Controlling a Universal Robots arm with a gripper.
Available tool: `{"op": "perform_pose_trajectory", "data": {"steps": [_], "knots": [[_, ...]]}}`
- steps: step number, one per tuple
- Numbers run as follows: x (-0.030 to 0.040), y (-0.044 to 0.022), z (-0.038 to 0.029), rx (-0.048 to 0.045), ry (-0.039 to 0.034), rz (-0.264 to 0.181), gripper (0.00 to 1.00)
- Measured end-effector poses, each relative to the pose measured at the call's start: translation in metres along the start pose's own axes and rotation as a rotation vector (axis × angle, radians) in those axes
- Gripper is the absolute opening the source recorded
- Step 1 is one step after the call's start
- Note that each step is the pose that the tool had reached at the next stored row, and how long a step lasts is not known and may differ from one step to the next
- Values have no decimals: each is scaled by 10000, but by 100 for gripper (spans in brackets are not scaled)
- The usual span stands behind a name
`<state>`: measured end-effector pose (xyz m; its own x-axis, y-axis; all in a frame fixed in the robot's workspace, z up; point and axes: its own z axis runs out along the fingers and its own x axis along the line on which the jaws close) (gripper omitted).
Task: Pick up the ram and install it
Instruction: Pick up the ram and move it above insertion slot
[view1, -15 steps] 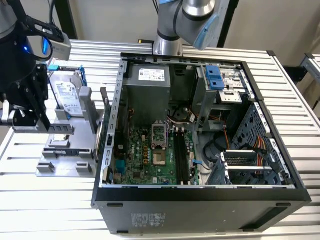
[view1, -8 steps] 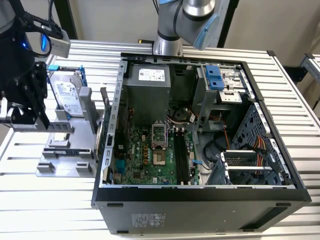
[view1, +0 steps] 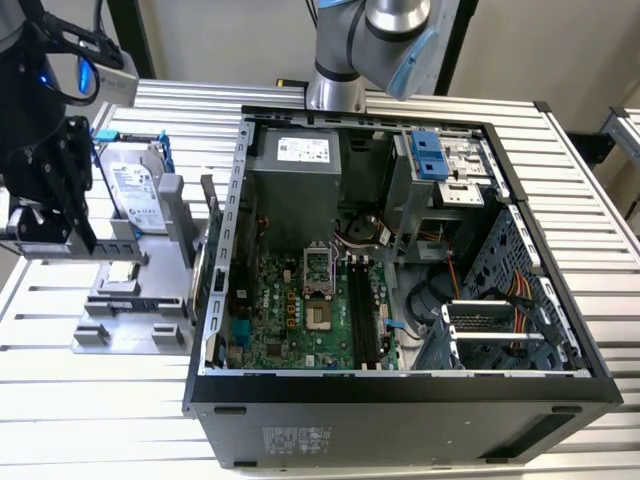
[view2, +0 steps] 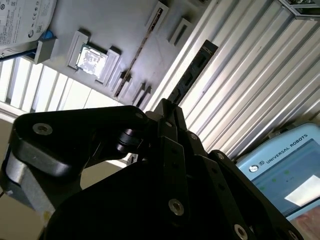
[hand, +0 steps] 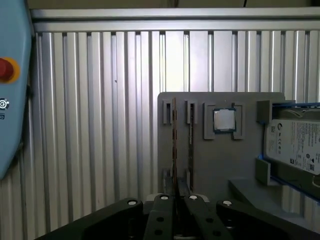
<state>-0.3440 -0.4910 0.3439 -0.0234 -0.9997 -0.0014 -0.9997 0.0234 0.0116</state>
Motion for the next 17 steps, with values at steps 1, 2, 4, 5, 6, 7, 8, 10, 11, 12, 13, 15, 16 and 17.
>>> {"op": "perform_pose_trajectory", "data": {"steps": [1, 2, 4, 5, 6, 7, 8, 10, 11, 12, 13, 15, 16, 17], "knots": [[0, 0, -9, 0, 0, 1, 0], [0, 0, -18, 0, 0, 0, 0], [0, 1, -35, 0, 0, 0, 0], [0, 1, -44, 0, 0, 0, 0], [0, 1, -55, 0, 0, 0, 0], [0, 1, -64, 0, 0, 0, 0], [0, 1, -72, 0, 0, 0, 0], [0, 1, -88, 1, -1, 0, 0], [0, 1, -96, 0, 0, 1, 0], [0, 1, -103, -1, 0, 0, 0], [0, 2, -111, 0, 0, 0, 0], [0, 2, -126, 1, -1, 1, 0], [0, 2, -134, -1, 0, 1, 0], [0, 2, -143, -1, 1, 1, 0]]}}
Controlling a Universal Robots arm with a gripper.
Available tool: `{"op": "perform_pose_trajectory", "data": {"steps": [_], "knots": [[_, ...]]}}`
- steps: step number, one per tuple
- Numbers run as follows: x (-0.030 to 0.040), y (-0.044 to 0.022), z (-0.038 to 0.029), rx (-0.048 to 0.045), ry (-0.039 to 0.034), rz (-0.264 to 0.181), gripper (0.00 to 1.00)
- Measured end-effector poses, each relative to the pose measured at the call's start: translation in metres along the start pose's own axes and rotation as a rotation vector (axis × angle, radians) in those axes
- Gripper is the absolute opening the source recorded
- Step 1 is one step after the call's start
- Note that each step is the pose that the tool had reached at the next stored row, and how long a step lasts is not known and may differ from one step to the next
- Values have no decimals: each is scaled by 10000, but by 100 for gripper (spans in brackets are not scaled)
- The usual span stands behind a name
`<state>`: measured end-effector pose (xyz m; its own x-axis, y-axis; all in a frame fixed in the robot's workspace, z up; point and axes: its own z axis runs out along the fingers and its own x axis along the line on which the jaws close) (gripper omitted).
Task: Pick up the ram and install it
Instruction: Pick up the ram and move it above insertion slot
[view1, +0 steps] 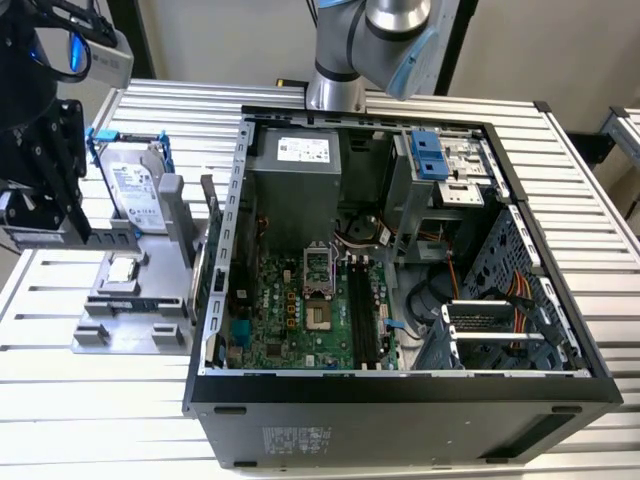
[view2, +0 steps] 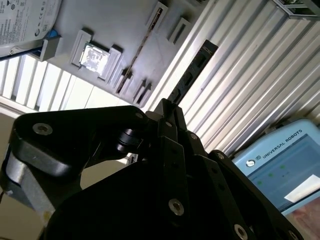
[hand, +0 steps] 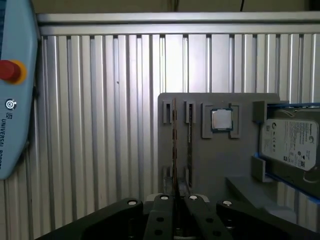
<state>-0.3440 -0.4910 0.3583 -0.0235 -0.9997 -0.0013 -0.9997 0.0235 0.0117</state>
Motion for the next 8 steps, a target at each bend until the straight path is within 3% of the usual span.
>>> {"op": "perform_pose_trajectory", "data": {"steps": [8], "knots": [[0, 1, -56, 1, -1, 0, 0]]}}
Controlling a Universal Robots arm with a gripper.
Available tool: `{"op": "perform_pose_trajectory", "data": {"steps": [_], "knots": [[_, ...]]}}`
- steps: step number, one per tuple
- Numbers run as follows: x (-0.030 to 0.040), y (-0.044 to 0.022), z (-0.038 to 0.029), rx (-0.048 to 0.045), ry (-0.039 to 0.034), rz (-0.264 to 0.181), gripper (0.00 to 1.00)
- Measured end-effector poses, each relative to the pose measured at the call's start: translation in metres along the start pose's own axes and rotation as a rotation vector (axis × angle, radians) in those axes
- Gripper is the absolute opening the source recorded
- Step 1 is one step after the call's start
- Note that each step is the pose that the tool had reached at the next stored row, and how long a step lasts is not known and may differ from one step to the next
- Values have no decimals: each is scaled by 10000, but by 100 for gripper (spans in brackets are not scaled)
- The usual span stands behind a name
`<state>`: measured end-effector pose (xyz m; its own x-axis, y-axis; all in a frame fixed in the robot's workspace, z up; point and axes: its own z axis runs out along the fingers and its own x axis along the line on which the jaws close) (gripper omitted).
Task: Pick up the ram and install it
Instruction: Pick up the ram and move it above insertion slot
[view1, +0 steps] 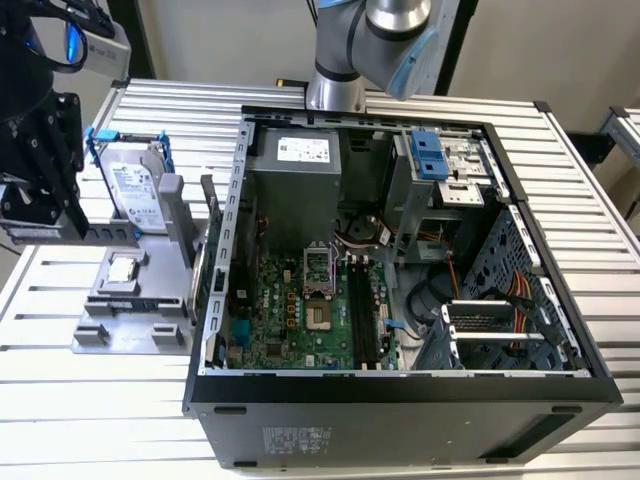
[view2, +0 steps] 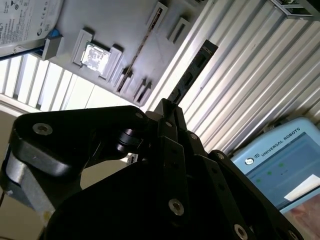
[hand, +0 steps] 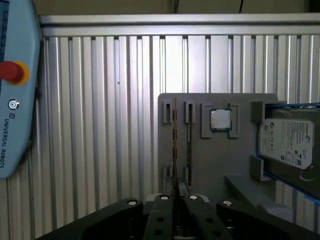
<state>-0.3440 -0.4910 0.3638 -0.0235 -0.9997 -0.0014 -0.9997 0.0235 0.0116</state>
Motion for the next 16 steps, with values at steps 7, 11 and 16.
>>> {"op": "perform_pose_trajectory", "data": {"steps": [7, 11, 16], "knots": [[0, 0, -49, 1, 0, 0, 0], [0, 1, -77, 0, 0, 0, 0], [0, 1, -117, 0, 0, 0, 0]]}}
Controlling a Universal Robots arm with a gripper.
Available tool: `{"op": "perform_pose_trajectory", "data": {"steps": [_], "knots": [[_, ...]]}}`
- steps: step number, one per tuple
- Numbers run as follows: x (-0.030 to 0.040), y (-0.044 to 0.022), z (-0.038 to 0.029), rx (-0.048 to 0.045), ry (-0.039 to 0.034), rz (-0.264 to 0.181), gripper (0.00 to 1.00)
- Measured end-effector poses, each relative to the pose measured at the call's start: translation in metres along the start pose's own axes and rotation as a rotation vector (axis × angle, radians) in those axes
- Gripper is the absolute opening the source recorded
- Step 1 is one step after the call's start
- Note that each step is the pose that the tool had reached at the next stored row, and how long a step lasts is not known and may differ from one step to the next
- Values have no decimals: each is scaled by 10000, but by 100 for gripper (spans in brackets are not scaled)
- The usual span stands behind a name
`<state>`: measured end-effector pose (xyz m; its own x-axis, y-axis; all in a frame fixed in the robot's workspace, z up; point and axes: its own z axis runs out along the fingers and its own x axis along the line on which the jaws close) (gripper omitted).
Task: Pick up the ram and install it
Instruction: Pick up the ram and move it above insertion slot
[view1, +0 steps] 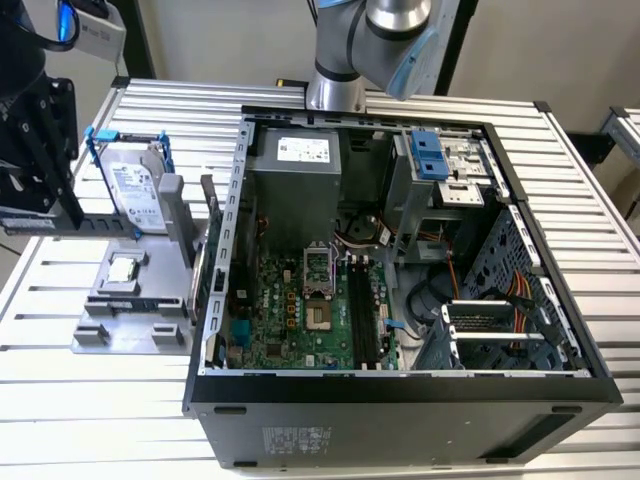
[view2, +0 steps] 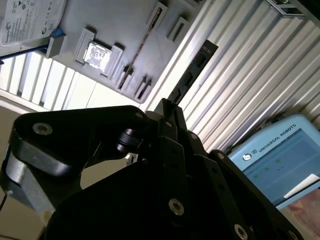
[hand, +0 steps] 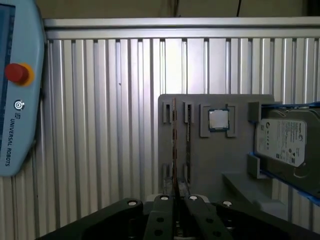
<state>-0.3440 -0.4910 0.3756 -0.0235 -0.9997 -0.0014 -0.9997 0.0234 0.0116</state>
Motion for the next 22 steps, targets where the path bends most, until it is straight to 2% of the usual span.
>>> {"op": "perform_pose_trajectory", "data": {"steps": [17, 22], "knots": [[0, 2, -132, 0, 0, 0, 0], [0, 1, -134, 1, -1, 0, 0]]}}
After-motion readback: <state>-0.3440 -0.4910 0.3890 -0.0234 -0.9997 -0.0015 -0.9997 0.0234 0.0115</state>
